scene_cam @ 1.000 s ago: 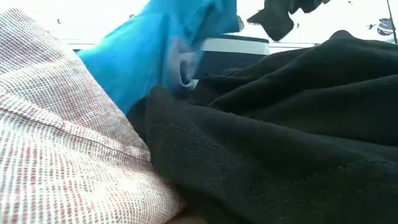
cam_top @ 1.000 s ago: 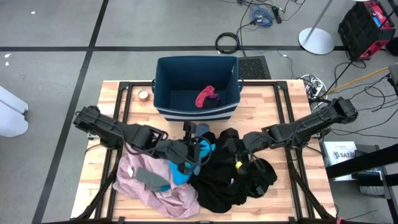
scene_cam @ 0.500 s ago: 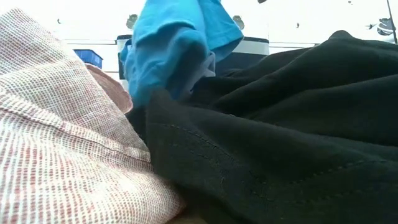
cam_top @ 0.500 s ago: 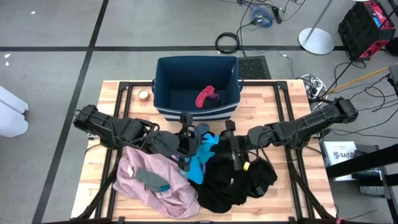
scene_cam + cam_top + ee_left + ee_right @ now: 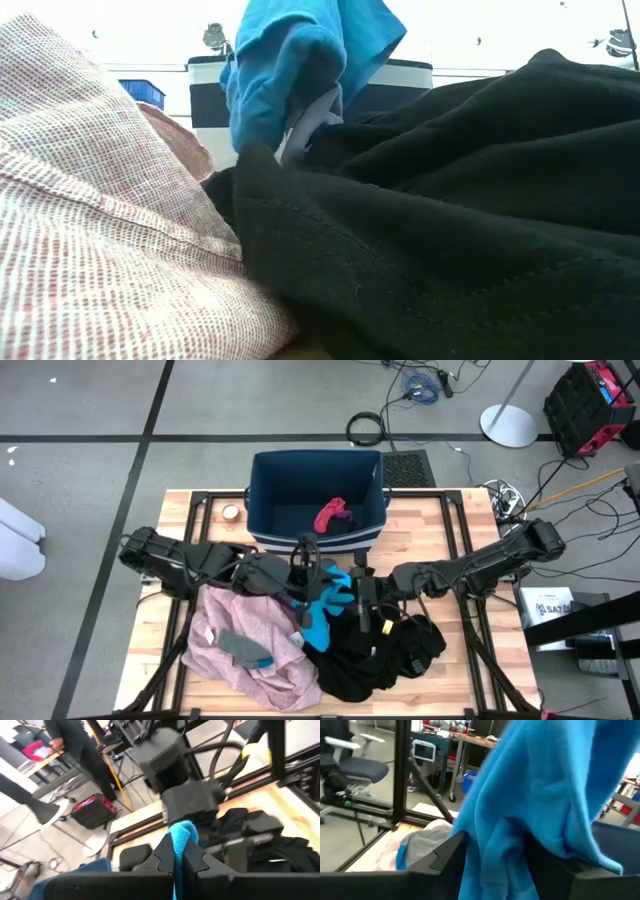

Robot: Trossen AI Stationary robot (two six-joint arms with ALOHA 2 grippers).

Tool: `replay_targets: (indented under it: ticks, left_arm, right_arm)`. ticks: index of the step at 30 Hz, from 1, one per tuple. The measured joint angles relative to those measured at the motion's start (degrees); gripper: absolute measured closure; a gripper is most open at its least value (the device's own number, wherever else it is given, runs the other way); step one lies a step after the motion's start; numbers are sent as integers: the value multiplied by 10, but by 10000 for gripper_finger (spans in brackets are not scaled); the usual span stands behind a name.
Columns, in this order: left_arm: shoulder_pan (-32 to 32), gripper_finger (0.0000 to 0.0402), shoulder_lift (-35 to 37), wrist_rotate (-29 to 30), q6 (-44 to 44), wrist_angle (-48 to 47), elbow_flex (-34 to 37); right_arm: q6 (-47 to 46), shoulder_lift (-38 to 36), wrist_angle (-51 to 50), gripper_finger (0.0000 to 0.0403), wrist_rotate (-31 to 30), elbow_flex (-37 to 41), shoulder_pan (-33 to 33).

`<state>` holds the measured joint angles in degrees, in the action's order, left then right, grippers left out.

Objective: Sort clothes
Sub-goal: Put the blue shorts into the blue laundry bin

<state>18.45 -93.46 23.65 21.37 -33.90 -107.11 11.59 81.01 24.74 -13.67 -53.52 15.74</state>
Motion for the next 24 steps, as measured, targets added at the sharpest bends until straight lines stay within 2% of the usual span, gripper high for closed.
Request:
replay_targets:
  ticks: [2,4,6,8,10,16,20,24]
  left_arm:
    - [-2,394,0,-7,0,0,1]
    - [-3,389,0,-7,0,-1,2]
    - [-3,387,0,-7,0,-1,2]
    - [-3,386,0,-8,0,-5,2]
    - [-3,385,0,-7,0,-19,2]
    - [-4,383,0,20,-14,-98,3]
    - [-4,383,0,22,-57,-152,3]
    - [1,381,3,23,-93,-198,3]
  right_arm:
    - [-8,9,16,224,-8,0,-4]
    - [-7,14,21,249,-31,0,-4]
    - [1,15,19,294,-45,0,-4]
    - [3,13,20,356,-42,0,-4]
    - [19,10,20,388,-40,0,-2]
    - [22,-20,13,400,-44,0,5]
    - [21,-52,-16,401,-48,0,5]
    - [27,-85,-60,402,-98,0,12]
